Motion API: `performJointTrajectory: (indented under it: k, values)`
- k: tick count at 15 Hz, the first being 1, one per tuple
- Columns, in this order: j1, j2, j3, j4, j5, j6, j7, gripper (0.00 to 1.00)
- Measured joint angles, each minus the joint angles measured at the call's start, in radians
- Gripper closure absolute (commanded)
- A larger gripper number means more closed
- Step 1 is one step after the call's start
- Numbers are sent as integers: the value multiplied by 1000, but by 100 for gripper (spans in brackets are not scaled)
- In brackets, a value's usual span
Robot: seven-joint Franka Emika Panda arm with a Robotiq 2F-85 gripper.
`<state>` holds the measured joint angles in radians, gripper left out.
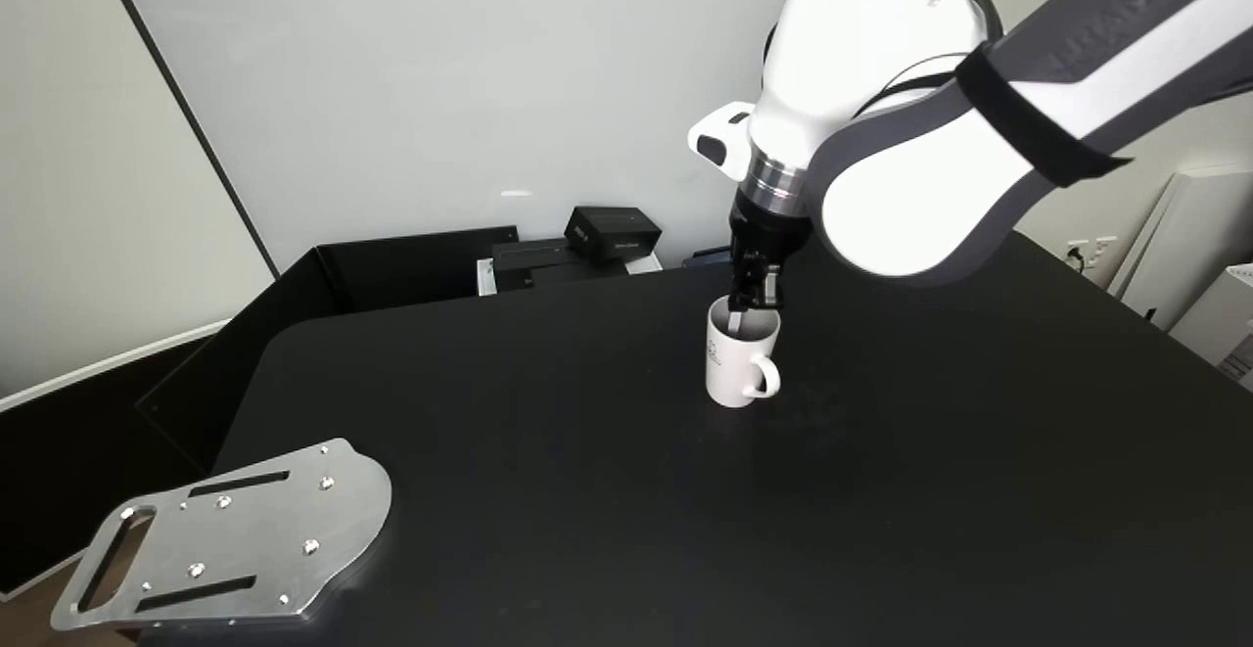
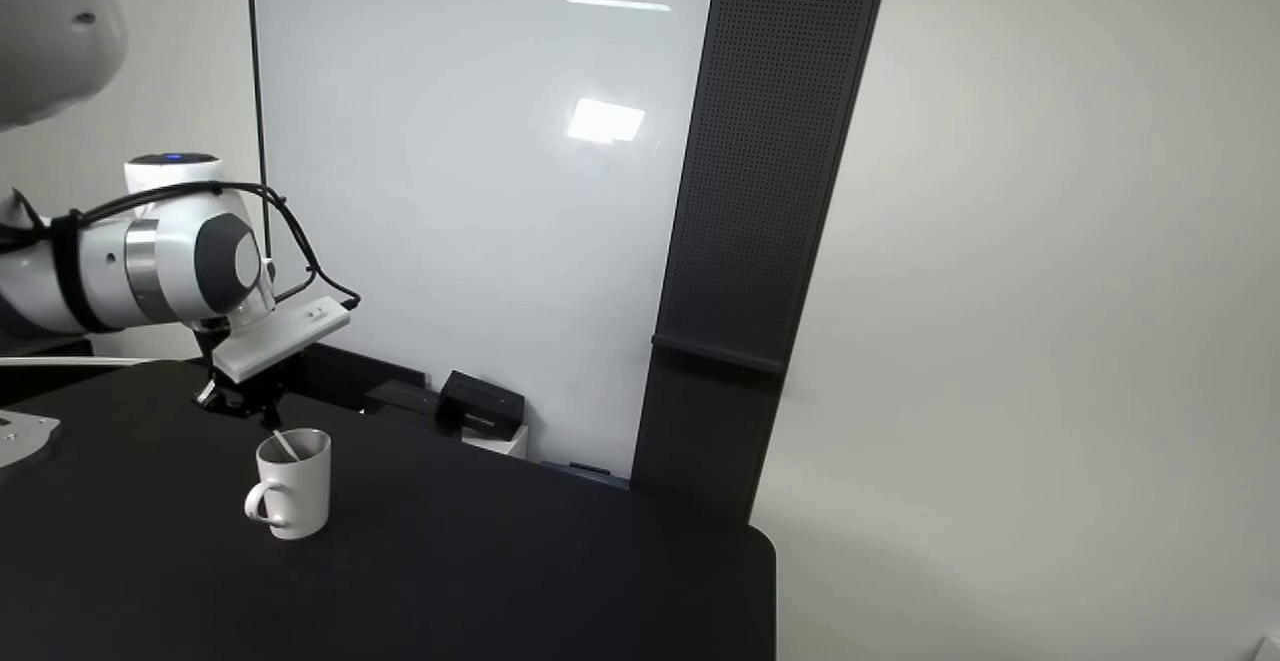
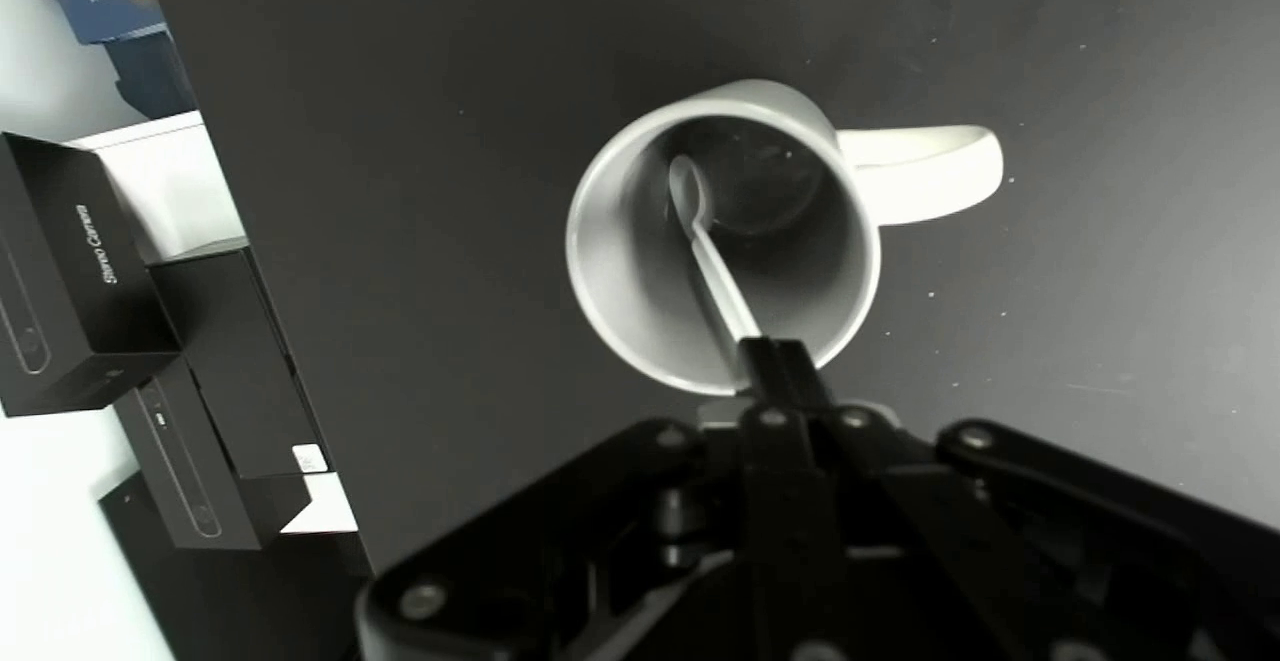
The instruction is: Pick up the white spoon from the mug cup and put it on the table.
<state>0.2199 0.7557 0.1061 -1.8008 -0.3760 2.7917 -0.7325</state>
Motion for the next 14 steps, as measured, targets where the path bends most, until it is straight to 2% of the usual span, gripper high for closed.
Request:
performJointTrajectory:
  k: [4, 14]
  values:
    - [-6, -15, 17, 53, 7, -87, 0, 100]
    - [-73, -111, 85, 173, 132, -448, -51, 100]
